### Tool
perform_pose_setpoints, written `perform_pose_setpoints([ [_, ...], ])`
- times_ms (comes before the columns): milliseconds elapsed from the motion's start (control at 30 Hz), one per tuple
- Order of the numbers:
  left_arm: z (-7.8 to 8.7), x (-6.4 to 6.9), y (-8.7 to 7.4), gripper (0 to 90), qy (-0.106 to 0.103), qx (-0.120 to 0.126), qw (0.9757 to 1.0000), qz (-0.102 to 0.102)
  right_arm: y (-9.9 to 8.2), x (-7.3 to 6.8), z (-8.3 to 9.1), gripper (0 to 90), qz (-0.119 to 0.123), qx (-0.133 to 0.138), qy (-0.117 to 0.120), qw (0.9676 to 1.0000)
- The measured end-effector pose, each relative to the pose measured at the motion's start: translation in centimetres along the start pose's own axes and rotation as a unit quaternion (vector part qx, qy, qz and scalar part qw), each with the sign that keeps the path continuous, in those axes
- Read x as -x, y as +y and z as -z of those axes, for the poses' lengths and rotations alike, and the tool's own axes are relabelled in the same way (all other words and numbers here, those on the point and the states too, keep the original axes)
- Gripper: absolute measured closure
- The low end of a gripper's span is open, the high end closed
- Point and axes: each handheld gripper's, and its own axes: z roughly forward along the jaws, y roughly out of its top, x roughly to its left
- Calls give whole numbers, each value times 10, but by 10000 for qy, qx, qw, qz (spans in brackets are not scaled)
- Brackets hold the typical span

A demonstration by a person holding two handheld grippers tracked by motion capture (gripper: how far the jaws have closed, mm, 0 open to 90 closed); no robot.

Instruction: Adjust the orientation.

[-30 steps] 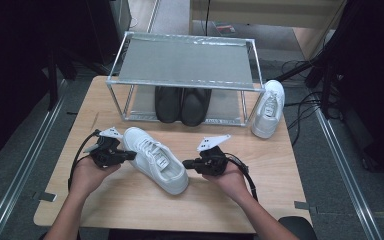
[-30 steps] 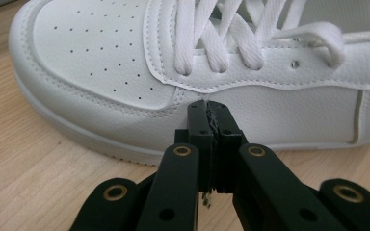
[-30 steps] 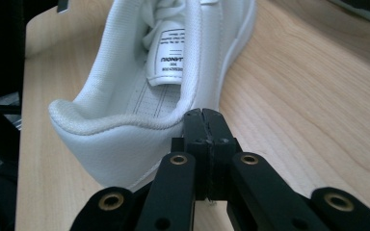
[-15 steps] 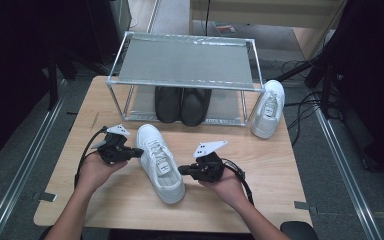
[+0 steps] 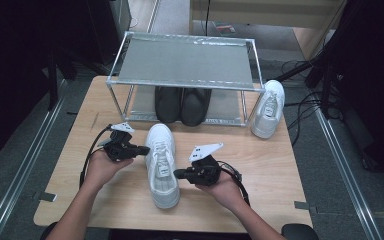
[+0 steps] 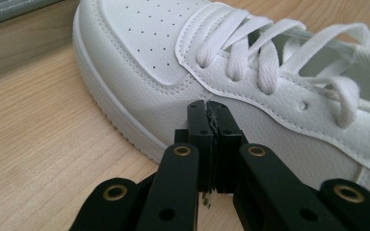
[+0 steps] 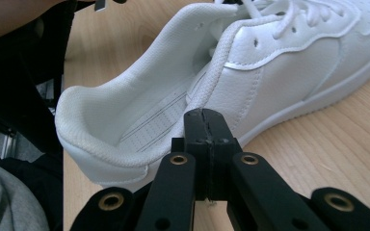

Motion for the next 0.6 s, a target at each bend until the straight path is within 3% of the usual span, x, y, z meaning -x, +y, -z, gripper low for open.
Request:
perform_pose_setpoints([
  [167,-5,-4,2,894,-150,138,9997,142,2,-5,-4,900,28,2,82,10000],
  [333,-5,-4,4,875,-182,142,9997,67,2,-7,-4,900,128,-58,167,9998],
  [367,-2,-4,4,872,-98,150,9998,-14,2,-6,-3,894,118,-52,159,9998],
  [500,7,-4,3,803,-129,180,9998,-20,-2,3,2,836,105,-170,-62,9998],
  [600,13,-4,1,712,-134,166,9998,-66,-5,11,9,762,68,-107,-206,9997],
])
